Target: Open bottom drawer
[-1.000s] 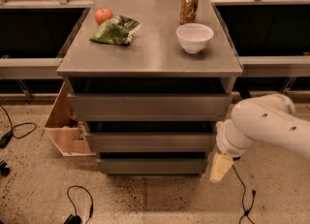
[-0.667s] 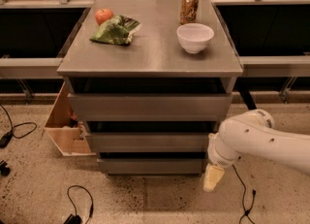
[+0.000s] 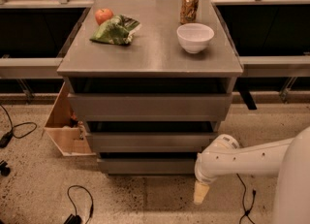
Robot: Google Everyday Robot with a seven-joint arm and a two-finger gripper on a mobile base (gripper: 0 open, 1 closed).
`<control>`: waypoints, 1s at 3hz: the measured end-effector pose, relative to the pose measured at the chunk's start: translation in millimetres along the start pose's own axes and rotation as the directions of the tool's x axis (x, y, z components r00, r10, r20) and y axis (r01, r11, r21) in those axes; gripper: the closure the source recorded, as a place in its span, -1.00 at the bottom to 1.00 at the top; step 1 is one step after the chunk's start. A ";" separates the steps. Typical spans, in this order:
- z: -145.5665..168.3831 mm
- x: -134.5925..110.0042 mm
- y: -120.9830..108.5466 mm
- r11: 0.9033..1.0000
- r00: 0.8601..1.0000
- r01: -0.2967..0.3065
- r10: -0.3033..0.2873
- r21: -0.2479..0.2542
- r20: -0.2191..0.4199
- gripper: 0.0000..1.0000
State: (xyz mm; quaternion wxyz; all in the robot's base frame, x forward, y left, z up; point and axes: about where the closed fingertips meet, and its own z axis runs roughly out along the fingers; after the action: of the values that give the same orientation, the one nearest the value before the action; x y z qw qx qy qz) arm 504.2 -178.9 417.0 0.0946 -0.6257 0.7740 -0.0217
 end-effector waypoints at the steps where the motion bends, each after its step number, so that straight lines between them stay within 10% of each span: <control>1: -1.0 -0.2 -0.1 1.000 1.000 -0.001 0.001 0.000 0.001 -1.00; 3: 144.5 -18.4 -35.2 0.998 0.997 0.069 -0.068 -0.015 0.026 -1.00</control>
Offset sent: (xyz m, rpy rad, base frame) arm 0.0493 0.0195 -0.1208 -0.0131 0.0308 0.0654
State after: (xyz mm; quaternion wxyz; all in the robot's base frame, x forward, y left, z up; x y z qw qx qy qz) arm 566.9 -156.4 282.8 0.0989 -0.6528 0.7510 -0.0108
